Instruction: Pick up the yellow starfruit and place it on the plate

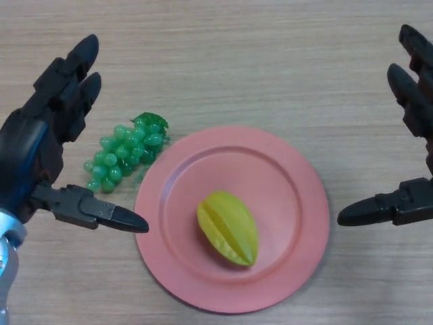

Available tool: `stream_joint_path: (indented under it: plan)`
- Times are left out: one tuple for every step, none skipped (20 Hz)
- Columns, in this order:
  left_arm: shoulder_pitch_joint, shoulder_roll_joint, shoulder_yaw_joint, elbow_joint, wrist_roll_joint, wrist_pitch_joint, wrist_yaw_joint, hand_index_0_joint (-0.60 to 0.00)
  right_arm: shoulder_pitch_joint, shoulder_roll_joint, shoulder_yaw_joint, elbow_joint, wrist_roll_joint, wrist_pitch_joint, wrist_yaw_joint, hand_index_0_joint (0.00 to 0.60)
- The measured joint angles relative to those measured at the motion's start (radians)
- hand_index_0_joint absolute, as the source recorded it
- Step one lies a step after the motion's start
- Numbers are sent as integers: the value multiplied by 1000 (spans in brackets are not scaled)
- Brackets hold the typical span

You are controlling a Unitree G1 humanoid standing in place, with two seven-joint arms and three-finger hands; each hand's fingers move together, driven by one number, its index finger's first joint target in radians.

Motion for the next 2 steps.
stream_joint_path:
  plan:
    - [-5, 0, 0, 0, -1, 0, 17, 0, -1, 0, 0, 0, 0, -10, -2, 0]
    - [-10, 1, 1, 0, -18, 1, 25, 0, -5, 0, 2, 2, 0, -10, -3, 0]
